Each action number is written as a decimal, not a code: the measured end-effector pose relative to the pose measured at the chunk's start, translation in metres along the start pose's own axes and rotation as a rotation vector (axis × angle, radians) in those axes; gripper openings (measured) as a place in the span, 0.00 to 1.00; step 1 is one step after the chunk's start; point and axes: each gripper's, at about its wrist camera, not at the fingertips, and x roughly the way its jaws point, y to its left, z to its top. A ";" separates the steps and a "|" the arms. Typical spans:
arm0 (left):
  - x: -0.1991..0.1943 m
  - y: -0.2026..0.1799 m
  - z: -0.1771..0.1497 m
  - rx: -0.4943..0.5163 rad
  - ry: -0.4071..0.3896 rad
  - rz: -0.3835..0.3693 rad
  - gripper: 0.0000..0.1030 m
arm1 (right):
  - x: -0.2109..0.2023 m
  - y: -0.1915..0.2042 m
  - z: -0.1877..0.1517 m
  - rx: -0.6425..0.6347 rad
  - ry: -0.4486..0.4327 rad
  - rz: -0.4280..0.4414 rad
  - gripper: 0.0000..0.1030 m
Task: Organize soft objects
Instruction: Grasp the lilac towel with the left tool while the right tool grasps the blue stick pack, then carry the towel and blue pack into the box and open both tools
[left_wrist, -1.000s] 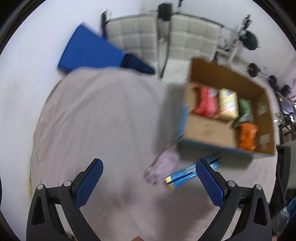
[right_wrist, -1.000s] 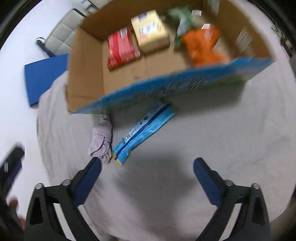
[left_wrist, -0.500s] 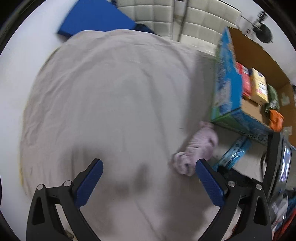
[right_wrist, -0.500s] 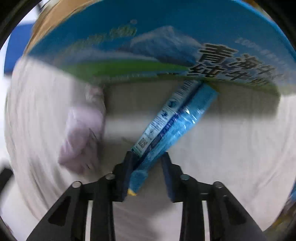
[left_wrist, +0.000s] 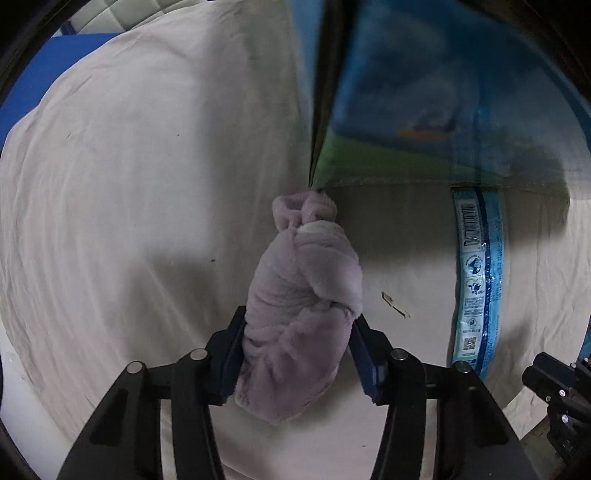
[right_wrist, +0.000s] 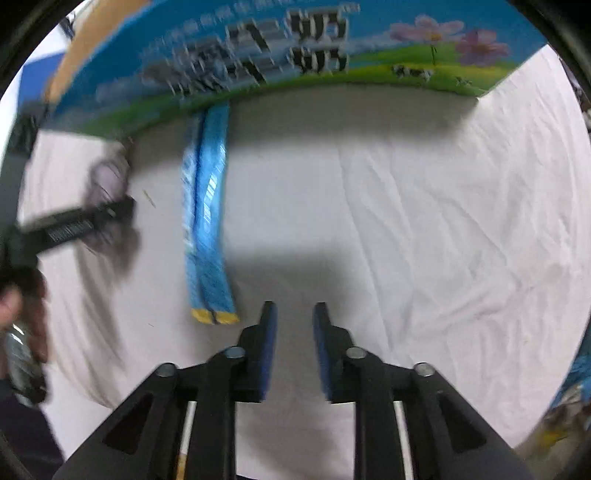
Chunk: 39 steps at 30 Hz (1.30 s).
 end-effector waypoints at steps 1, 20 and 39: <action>-0.001 0.002 -0.004 -0.025 -0.001 -0.015 0.38 | -0.001 0.003 0.003 0.015 -0.022 0.018 0.49; -0.012 -0.014 -0.119 -0.253 -0.033 -0.107 0.37 | 0.057 0.099 0.027 -0.148 0.029 -0.196 0.18; -0.068 -0.126 -0.143 -0.064 -0.110 -0.143 0.36 | -0.027 0.007 -0.060 -0.044 -0.062 -0.038 0.15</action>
